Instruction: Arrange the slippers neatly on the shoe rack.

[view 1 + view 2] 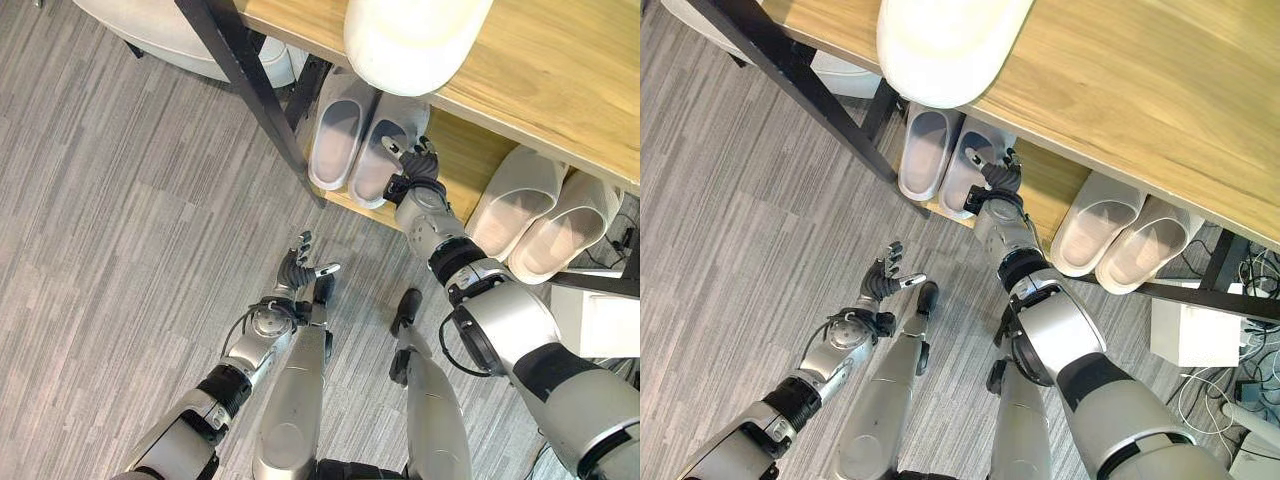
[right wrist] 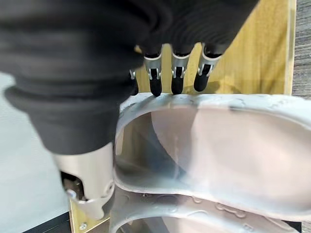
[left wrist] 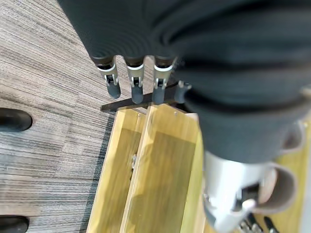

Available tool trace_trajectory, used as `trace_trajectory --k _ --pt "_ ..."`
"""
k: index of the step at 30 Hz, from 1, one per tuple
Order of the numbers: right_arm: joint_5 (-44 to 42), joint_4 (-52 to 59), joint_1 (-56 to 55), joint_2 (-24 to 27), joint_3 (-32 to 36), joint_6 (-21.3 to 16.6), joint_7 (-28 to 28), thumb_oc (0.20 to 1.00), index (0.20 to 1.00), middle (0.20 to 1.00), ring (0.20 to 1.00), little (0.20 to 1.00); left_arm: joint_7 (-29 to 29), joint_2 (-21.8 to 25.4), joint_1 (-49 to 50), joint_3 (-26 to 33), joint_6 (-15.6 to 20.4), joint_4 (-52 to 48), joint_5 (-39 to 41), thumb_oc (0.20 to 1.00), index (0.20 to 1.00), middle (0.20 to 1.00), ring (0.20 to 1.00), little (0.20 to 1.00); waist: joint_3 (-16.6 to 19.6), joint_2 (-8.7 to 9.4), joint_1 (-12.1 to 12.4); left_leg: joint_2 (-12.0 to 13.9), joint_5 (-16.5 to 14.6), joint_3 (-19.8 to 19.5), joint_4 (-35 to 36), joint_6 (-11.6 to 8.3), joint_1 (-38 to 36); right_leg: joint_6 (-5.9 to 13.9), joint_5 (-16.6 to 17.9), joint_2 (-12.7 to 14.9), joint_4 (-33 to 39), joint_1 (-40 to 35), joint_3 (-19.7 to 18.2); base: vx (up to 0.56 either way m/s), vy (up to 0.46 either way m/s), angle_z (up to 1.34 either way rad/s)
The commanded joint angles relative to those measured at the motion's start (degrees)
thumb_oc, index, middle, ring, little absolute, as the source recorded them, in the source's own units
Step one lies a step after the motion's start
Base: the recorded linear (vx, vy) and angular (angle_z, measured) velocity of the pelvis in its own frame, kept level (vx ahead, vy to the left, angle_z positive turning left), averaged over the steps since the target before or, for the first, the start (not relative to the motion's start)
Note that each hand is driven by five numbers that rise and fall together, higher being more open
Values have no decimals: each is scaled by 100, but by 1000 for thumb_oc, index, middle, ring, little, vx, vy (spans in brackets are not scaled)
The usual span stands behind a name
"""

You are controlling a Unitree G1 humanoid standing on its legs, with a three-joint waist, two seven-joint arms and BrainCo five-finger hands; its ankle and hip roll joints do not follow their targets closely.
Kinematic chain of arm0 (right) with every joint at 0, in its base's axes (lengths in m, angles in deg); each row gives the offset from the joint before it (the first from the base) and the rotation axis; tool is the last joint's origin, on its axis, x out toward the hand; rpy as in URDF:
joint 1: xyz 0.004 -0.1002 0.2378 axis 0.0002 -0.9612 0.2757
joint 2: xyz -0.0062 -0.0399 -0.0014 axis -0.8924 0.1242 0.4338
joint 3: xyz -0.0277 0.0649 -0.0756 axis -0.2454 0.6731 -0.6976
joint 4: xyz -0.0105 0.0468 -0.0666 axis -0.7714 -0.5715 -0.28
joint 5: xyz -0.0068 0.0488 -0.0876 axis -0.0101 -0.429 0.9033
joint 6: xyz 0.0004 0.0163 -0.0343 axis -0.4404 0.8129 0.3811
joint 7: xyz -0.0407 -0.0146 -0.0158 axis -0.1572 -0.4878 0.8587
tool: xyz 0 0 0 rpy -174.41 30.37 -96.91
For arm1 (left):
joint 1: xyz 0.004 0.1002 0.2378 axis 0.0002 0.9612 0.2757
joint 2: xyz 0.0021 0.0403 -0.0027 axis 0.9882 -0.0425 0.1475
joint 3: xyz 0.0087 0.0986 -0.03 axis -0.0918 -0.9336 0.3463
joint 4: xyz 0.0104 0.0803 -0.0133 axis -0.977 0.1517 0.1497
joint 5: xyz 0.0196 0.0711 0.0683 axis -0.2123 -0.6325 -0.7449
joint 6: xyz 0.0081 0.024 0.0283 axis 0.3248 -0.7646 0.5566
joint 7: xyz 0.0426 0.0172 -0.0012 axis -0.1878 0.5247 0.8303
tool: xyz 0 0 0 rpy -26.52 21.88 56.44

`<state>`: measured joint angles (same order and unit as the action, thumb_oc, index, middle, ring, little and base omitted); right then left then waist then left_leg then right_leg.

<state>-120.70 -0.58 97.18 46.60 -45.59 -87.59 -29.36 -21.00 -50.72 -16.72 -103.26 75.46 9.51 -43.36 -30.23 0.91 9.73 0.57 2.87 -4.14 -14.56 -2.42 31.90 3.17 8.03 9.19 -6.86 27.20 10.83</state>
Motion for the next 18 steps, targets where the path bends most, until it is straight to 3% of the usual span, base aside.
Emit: trace_trajectory --k 1,7,10,18 --pt "195 548 144 -4 -162 -288 -258 1000 1000 1000 1000 1000 -41 -44 9 -122 170 -138 15 1000 1000 1000 1000 1000 154 39 85 -50 -228 -19 121 5 -252 557 -668 294 -405 -643 -62 0 -6 -7" --pt "650 1616 -938 203 -420 -157 -355 1000 1000 1000 1000 1000 -130 -19 213 104 59 10 -83 1000 1000 1000 1000 1000 362 138 -115 34 -120 97 460 -26 -686 569 -525 253 -133 -912 -158 10 -9 -5" --pt "1400 3192 -2681 425 -689 18 -732 1000 1000 1000 1000 1000 -342 59 634 418 -139 392 -475 1000 1000 1000 1000 1000 740 311 -416 245 28 329 953 -95 -1328 610 -324 171 345 -1349 -246 77 -84 -42" --pt "2583 4823 -5146 1026 -770 253 -1712 1000 1000 1000 1000 1000 -737 139 1079 898 -281 869 -1124 1000 1000 1000 1000 1000 1396 315 -832 365 229 698 1704 -229 -2266 681 -143 37 981 -1962 -374 68 -45 -28"
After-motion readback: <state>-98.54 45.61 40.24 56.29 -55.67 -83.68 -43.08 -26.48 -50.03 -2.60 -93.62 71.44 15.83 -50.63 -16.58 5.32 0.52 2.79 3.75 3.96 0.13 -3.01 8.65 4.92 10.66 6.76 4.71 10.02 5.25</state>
